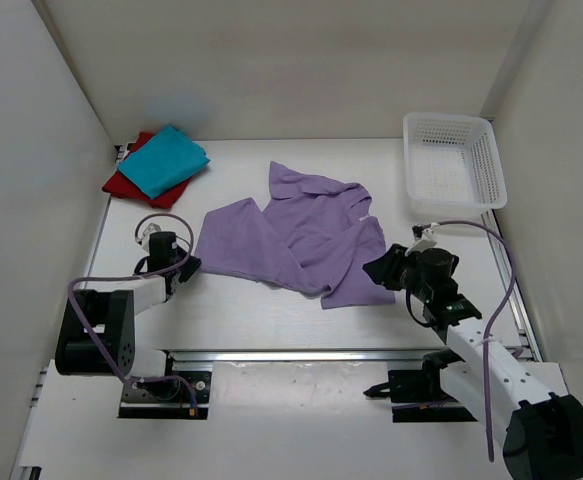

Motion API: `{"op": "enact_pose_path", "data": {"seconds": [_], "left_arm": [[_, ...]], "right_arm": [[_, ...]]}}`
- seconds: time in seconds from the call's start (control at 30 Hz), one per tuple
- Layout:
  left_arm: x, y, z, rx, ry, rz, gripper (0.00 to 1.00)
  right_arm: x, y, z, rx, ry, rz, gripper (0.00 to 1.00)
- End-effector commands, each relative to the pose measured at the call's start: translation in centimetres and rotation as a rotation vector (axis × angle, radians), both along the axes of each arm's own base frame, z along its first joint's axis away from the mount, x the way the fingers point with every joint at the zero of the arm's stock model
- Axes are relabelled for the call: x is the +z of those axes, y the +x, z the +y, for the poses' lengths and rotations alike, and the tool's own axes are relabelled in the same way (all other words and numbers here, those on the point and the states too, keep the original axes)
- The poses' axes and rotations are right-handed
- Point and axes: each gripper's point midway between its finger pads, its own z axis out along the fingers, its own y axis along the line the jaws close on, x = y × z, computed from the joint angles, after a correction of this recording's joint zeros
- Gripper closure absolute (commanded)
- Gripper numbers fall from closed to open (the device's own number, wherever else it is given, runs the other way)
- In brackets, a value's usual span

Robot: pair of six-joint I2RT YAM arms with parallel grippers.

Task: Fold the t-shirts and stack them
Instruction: Flatten out the tshirt

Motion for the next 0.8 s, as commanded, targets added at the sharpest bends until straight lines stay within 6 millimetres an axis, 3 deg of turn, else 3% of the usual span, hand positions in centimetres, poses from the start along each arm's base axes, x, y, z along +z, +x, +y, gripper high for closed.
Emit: {"op": "enact_pose_path", "data": {"seconds": [0.0,0.07,0.1,0.17,0.2,0.37,0.63,0.77], "left_arm": [[0.2,0.5,0.0,-0.006,-0.001,0.008,0.86],[0.9,1.0,0.3,-0.002,0.004,-0.007,1.0],[1.6,1.2,0.1,-0.023,0.01,-0.034,1.0],[3.5,1.8,-0.3,-0.042,0.025,-0.087,1.0],[4.0,2.0,0.0,-0.045,0.048,-0.104,1.0],[7.2,1.6,-2.8,-0.151,0.043,-0.212,1.0],[8.0,-0.8,-5.5,-0.252,0.01,-0.301,1.0],[8.1,-1.2,-6.6,-0.284,-0.01,-0.321,1.0]], "right_arm": [[-0.9,-0.1,-1.5,-0.056,-0.051,0.012,0.68],[-2.9,-1.0,-3.1,-0.118,-0.113,0.077,0.63],[-4.1,-1.4,-4.4,-0.169,-0.149,0.12,0.57],[-5.7,-2.4,-5.7,-0.223,-0.162,0.193,0.54],[-5.9,-2.6,-6.0,-0.233,-0.167,0.201,0.53],[-7.0,-3.5,-8.5,-0.371,-0.265,0.271,0.46],[-9.2,-4.7,-9.5,-0.407,-0.297,0.425,0.54],[-10.0,-5.0,-8.6,-0.36,-0.231,0.479,0.63]]}}
